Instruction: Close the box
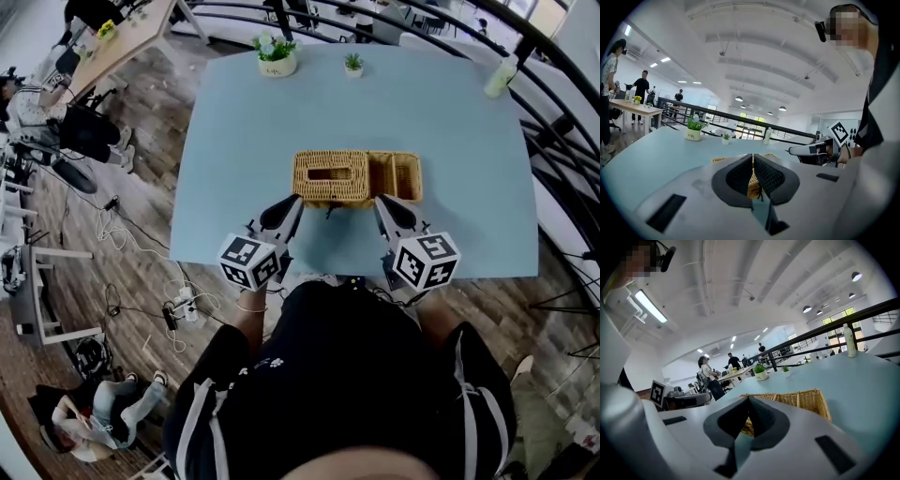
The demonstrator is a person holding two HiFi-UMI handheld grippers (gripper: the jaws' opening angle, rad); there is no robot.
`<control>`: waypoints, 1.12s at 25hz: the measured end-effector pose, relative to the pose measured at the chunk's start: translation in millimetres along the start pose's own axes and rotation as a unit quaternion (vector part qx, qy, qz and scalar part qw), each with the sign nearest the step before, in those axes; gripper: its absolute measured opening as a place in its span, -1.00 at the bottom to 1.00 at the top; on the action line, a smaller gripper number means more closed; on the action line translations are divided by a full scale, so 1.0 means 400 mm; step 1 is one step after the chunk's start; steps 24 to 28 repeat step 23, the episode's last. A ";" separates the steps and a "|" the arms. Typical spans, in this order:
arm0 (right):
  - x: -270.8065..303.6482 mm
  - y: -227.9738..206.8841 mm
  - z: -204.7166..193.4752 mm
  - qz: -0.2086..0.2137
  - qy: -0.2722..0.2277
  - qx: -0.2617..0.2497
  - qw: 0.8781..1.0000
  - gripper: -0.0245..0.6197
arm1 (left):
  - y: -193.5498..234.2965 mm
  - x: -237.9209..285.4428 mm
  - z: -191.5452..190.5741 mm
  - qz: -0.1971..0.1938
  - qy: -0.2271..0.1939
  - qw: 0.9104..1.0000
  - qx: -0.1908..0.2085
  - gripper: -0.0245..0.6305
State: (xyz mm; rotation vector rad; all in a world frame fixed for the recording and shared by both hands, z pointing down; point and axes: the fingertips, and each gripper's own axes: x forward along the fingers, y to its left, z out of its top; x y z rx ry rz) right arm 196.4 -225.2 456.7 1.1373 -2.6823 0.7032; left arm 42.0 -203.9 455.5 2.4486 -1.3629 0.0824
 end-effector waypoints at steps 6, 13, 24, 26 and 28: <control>0.000 0.005 0.001 0.003 0.000 0.004 1.000 -0.92 | 0.008 -0.010 -0.005 0.009 0.003 1.000 -0.012 -0.86; 0.000 0.014 -0.005 0.008 0.002 0.006 1.000 -0.92 | 0.007 -0.012 -0.011 0.008 0.006 1.000 -0.012 -0.86; 0.007 0.018 -0.007 0.007 0.004 0.005 1.000 -0.92 | 0.020 -0.016 -0.016 0.013 0.010 1.000 -0.015 -0.86; 0.007 0.018 -0.007 0.007 0.004 0.005 1.000 -0.92 | 0.020 -0.016 -0.016 0.013 0.010 1.000 -0.015 -0.86; 0.007 0.018 -0.007 0.007 0.004 0.005 1.000 -0.92 | 0.020 -0.016 -0.016 0.013 0.010 1.000 -0.015 -0.86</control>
